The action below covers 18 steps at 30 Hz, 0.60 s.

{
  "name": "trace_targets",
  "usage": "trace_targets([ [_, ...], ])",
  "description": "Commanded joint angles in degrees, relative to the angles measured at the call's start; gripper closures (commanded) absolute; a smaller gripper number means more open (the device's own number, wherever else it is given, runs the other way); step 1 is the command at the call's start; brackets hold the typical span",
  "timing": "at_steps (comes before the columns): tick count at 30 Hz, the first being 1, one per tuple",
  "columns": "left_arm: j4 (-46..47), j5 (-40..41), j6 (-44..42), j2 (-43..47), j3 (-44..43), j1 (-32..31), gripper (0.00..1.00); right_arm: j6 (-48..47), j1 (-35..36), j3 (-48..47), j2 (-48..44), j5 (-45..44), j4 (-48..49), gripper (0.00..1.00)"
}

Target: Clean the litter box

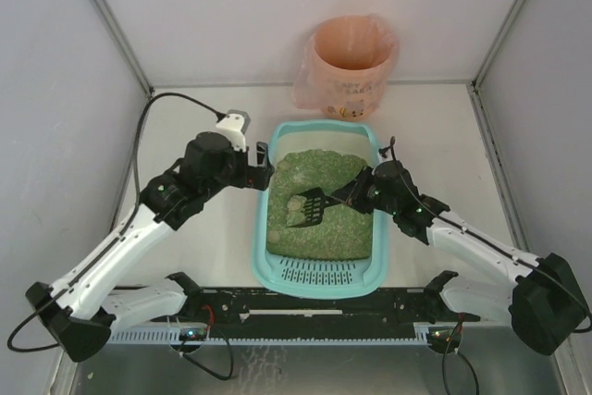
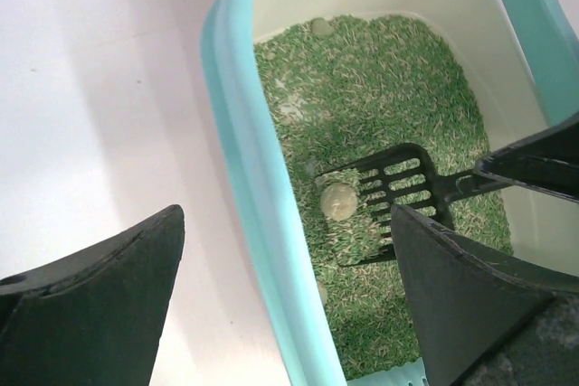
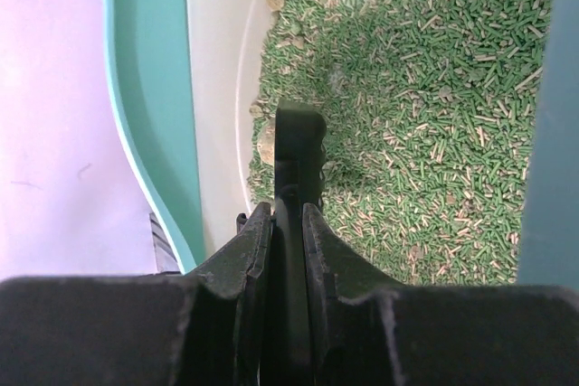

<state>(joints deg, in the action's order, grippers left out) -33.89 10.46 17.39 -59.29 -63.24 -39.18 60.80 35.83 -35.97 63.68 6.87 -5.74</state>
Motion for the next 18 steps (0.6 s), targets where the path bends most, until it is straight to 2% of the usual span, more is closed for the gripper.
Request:
trace_targets([
  [1,-1.7,0.9,-0.8,4.6,-1.5,3.2,0.01,2.0,-1.8,0.4,-5.4,1.1,4.1,1.0],
  [7,-2.8,0.4,-1.9,8.8,1.0,6.6,0.01,2.8,-5.2,3.4,-13.1,2.1,4.4,1.0],
  [12,-2.4,0.5,-1.7,10.9,3.1,9.8,0.01,4.9,-10.9,6.8,-18.0,8.8,7.8,1.0],
  [16,0.7,-10.8,2.6,12.0,6.8,21.0,0.02,7.9,-18.1,10.3,-19.0,17.3,14.4,1.0],
  [18,1.3,-12.7,2.7,12.2,7.8,23.4,0.03,10.0,-19.2,11.6,-19.2,18.2,17.7,1.0],
])
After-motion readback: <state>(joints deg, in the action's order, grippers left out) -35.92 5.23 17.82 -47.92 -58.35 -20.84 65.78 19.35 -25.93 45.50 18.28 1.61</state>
